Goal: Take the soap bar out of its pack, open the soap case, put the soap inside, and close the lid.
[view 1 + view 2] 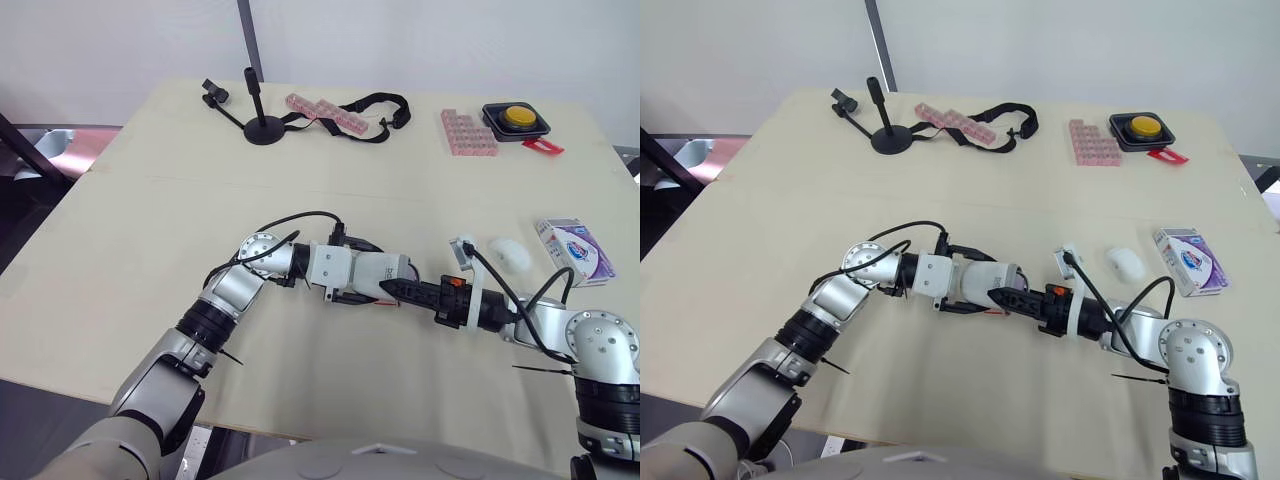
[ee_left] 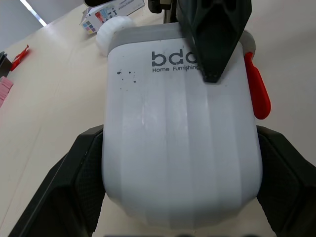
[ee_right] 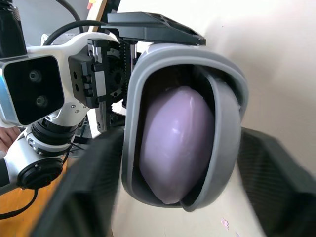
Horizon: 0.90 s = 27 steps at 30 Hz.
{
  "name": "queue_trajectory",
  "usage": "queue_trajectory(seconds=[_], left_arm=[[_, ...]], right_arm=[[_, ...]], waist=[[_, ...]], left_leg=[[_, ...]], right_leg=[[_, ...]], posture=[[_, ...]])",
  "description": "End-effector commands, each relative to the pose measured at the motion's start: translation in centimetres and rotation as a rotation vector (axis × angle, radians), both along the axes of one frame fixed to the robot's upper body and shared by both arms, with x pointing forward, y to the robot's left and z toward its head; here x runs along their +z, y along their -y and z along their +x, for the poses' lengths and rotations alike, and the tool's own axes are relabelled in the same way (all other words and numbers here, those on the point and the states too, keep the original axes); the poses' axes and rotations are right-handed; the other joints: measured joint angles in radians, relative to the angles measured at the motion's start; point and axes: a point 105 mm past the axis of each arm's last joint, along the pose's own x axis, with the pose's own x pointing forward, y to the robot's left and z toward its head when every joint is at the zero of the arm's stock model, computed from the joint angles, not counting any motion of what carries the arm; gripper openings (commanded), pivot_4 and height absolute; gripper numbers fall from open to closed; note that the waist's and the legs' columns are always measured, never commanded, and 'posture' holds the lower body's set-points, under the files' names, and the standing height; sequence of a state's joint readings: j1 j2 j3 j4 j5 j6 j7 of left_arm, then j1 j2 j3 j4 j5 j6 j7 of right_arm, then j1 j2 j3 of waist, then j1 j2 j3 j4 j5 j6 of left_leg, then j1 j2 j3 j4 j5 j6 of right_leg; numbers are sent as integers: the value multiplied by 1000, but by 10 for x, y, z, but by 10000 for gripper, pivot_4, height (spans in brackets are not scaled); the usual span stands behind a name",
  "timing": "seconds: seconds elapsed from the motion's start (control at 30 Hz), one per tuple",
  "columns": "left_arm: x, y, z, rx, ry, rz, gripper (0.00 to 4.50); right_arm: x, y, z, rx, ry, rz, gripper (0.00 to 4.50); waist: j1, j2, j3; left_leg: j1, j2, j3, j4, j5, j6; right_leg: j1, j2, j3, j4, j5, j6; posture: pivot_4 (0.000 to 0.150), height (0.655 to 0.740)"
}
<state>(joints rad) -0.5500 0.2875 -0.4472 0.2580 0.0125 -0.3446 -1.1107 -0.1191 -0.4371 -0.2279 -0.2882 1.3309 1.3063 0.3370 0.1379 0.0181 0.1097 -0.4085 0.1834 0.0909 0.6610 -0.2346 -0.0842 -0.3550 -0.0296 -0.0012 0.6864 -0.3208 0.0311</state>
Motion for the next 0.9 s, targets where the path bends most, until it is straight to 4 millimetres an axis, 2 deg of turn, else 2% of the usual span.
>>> queue_trajectory(seconds=[0.03,0.27,0.4,0.53,0.6,0.9], left_arm=[[16,4,0,-12,44,-57,34719],[14,2,2,9,30,-58,34719],[12,1,2,21,-51,-45,34719],[13,1,1,1,-27,-31,34719],[14,1,2,2,-26,-35,44884],[17,-2,4,-11,-28,-34,44884]], right_arm=[[8,-2,2,11,32,14,21275],[9,-4,2,15,29,23,21220],[9,-5,1,24,36,11,21220],[12,-7,1,41,39,17,21220],[13,-7,1,46,39,19,21220],[12,-7,0,50,34,14,21220]], waist=[[0,0,0],[2,0,0],[1,0,0],[0,0,0],[1,0,0],[2,0,0]], left_leg=[[0,0,0,0,0,0],[0,0,0,0,0,0],[0,0,0,0,0,0],[0,0,0,0,0,0],[0,0,0,0,0,0],[0,0,0,0,0,0]], right_leg=[[0,0,0,0,0,0],[0,0,0,0,0,0],[0,0,0,0,0,0],[0,0,0,0,0,0],[0,0,0,0,0,0],[0,0,0,-1,0,0]], posture=[[1500,7343],[1500,7343],[1500,7343],[1500,7343],[1500,7343],[1500,7343]])
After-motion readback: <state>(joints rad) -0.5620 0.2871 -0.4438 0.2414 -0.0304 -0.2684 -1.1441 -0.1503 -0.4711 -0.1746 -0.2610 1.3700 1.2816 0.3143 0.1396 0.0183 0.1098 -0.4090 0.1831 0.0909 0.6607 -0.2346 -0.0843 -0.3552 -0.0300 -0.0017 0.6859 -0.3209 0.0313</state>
